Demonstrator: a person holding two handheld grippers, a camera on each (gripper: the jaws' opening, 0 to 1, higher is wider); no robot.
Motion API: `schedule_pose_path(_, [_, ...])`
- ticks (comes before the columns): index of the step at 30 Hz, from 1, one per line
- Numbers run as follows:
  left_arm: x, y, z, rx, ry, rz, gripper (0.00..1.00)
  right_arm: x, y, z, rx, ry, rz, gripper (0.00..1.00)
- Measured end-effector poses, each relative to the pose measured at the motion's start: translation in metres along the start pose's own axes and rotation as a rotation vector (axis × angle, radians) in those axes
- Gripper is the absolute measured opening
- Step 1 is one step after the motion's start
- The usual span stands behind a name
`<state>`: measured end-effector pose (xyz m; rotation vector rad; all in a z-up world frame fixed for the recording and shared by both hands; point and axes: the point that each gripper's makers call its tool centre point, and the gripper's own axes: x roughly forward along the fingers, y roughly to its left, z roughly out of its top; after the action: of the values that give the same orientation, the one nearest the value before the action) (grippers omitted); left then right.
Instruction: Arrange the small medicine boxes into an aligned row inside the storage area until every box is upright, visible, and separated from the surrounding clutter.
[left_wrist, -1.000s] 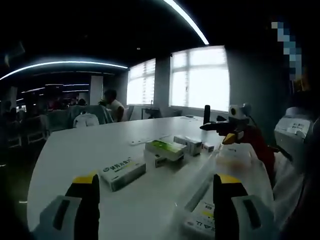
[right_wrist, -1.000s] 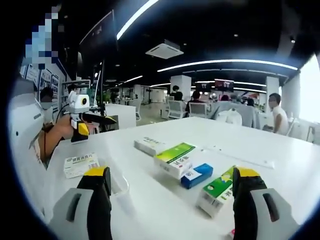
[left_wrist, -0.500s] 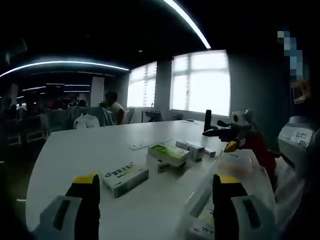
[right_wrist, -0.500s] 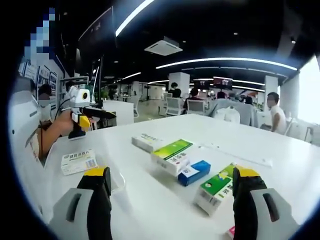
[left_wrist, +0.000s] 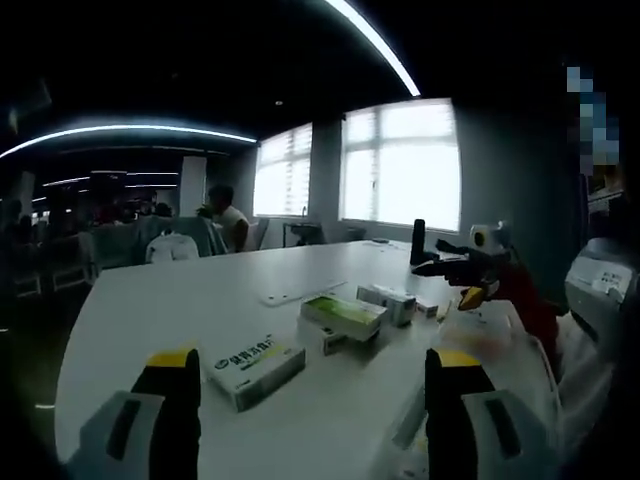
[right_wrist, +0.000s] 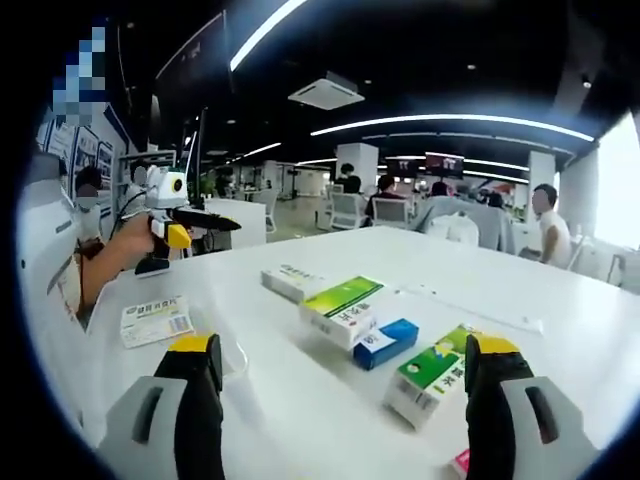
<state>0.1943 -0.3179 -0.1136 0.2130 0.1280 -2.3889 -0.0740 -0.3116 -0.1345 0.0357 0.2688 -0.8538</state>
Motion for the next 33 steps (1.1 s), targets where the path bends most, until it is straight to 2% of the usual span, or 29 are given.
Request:
schedule_pose_path(10, [0.01,0.009,0.019,0.049,0.0,-0.008,0.92,-0.001,-0.003,-0.001,-0.001,0.004,-0.008,0.99])
schedule_pose_path(15, [0.014,0.014,0.034,0.077,-0.008,-0.012,0.92,0.002,-0.003,-0.004,0.006,0.014,-0.003,0.99])
schedule_pose_path(20, [0.02,0.021,0.053,0.125,0.008,-0.024,0.92,0.002,-0.004,-0.005,0.006,0.017,-0.005,0.98])
schedule_pose_path(24, [0.026,0.025,0.068,0.143,-0.012,-0.039,0.92,0.002,-0.004,-0.004,0.003,0.016,-0.008,0.98])
schedule_pose_path(26, [0.03,0.03,0.066,0.161,0.0,-0.03,0.92,0.002,-0.004,-0.005,0.003,0.018,-0.007,0.98])
schedule_pose_path(28, [0.033,0.033,0.059,0.175,0.037,-0.038,0.91,0.003,-0.004,-0.006,0.002,0.02,-0.006,0.98])
schedule_pose_path(33, [0.042,0.046,0.053,0.151,0.03,-0.038,0.91,0.004,-0.005,-0.008,0.007,0.028,-0.007,0.98])
